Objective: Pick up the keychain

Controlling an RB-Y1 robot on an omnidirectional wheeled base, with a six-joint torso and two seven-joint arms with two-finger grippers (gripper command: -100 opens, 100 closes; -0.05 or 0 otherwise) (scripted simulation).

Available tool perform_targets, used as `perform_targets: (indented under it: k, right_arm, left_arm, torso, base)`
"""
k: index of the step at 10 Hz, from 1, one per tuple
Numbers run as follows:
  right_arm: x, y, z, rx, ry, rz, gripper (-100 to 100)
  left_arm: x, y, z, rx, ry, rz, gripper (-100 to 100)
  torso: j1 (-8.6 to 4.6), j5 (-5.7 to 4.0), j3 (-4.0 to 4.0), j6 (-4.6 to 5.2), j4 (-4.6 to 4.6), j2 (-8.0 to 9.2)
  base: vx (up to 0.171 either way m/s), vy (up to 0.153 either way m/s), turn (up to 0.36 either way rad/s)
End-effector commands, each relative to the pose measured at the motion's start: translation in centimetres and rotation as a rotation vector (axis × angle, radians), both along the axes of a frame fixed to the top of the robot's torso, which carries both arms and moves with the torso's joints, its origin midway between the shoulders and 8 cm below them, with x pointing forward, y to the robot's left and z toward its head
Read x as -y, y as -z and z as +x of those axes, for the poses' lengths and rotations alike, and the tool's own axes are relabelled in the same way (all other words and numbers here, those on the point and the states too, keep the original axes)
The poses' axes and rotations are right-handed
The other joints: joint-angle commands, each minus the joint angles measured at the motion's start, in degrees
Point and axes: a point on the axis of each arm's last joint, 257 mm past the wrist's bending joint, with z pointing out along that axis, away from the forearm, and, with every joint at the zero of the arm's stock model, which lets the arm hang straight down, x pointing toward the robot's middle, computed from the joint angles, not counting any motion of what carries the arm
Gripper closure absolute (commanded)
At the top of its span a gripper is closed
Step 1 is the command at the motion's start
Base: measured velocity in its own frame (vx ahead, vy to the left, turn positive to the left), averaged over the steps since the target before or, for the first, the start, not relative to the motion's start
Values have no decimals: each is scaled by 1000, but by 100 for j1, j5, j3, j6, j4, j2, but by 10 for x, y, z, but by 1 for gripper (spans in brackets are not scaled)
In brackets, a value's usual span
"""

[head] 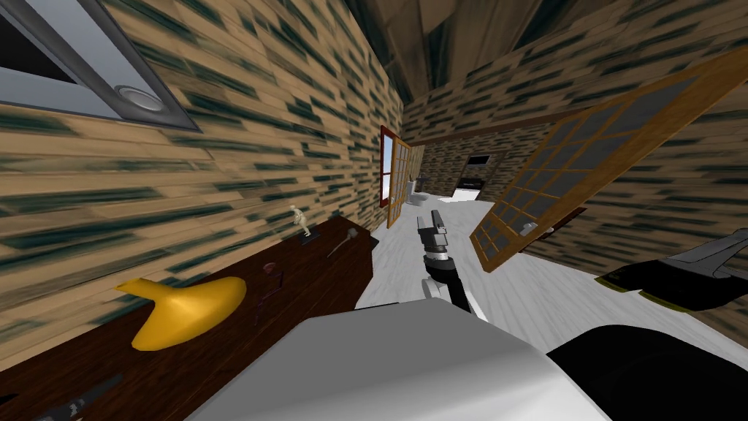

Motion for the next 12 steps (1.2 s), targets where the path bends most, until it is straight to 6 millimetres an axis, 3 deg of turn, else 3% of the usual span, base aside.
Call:
perform_targets:
  k: [1, 4, 5, 6, 7, 9, 10, 12]
  right_arm:
    - [0, 0, 0, 0, 0, 0, 0]
    - [0, 0, 0, 0, 0, 0, 0]
    - [0, 0, 0, 0, 0, 0, 0]
    - [0, 0, 0, 0, 0, 0, 0]
    - [0, 0, 0, 0, 0, 0, 0]
    - [0, 0, 0, 0, 0, 0, 0]
    - [0, 0, 0, 0, 0, 0, 0]
    - [0, 0, 0, 0, 0, 0, 0]
  left_arm:
    - [0, 11, -29, -61, -17, -5, -100]
    - [7, 26, -56, -116, -29, -25, -100]
    - [5, 22, -48, -103, -23, -18, -100]
    - [5, 22, -49, -104, -25, -19, 0]
    - [9, 27, -30, -103, -6, -23, -100]
    - [15, 30, 9, -90, 29, -22, -100]
    - [18, 35, 5, -103, 31, -29, -100]
    - [24, 34, 42, -93, 63, -23, -100]
  torso:
    - [0, 0, 0, 0, 0, 0]
    - [21, 3, 14, -1, 5, 24]
    - [27, 5, 16, -2, 6, 28]
    - [26, 5, 16, -1, 7, 27]
    - [23, 4, 15, -1, 6, 25]
    - [33, 7, 16, -3, 6, 27]
    - [37, 7, 15, -2, 6, 26]
    - [33, 7, 15, -1, 6, 26]
  base:
    - [58, -38, -53]
    - [-2, 6, -4]
    - [-6, 9, 0]
    - [0, 0, 0]
    - [-7, 16, 99]
    - [-11, 34, 209]
    - [-5, 27, 21]
    - [-11, 24, 108]
